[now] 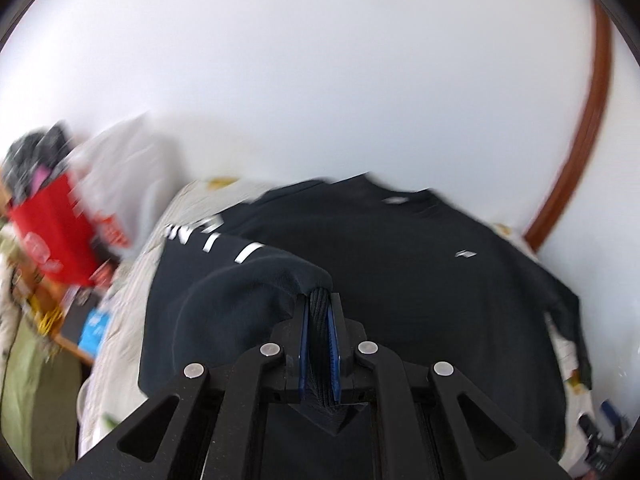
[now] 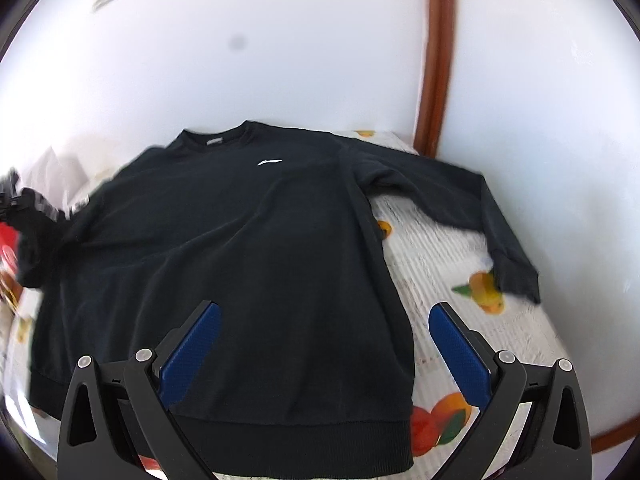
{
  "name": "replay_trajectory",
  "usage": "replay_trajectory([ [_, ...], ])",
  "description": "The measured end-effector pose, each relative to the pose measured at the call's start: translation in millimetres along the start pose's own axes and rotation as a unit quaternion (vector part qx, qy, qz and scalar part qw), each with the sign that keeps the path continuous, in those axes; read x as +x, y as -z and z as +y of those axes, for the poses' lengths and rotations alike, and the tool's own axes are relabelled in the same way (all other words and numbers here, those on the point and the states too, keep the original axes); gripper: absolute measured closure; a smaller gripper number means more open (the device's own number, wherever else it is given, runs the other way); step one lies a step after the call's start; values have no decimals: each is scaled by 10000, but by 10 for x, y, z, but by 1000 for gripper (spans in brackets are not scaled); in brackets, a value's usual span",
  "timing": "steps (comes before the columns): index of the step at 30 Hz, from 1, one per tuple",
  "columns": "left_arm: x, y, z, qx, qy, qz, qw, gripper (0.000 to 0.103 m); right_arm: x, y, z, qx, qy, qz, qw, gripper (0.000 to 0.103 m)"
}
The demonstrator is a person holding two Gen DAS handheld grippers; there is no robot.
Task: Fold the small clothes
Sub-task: 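Grasp the lettered sleeve cuff with the left gripper, then fold the lettered sleeve across the sweatshirt body with the left gripper, then release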
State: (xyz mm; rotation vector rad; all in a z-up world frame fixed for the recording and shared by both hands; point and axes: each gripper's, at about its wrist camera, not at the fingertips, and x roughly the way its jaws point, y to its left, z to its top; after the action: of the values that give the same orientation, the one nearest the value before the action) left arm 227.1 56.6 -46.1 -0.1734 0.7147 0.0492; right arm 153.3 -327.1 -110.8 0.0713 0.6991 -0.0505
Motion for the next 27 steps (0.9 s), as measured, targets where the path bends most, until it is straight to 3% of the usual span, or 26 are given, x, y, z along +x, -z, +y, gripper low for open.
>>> replay_trajectory([
  [4, 198, -148, -592, 263, 408, 19, 9988, 95, -12, 72, -227, 352, -374, -50, 9987, 1],
  [9, 553, -131, -1167, 522, 704, 234, 9959, 95, 10, 223, -414, 94, 182, -85, 9998, 1],
  [12, 741, -58, -1410, 614, 1049, 404, 9918, 95, -11, 309, -546, -117, 267, -87, 9995, 2],
  [18, 894, 40, -1663, 627, 1387, 700, 9859, 93, 14, 359, -728, -96, 373, -61, 9992, 9],
  [21, 890, 66, -1641, 667, 1487, 857, 9829, 80, 49, 330, -710, -43, 295, -11, 9996, 10],
  [23, 827, 85, -1532, 684, 1462, 775, 9838, 62, 56, 293, -628, -51, 140, -26, 9999, 10],
  [25, 730, 116, -1323, 651, 1244, 681, 9877, 53, 65, 234, -489, -148, 5, -62, 9999, 10],
  [27, 663, 139, -1104, 573, 1186, 656, 9891, 53, 104, 147, -295, -306, -173, -90, 9993, 10],
])
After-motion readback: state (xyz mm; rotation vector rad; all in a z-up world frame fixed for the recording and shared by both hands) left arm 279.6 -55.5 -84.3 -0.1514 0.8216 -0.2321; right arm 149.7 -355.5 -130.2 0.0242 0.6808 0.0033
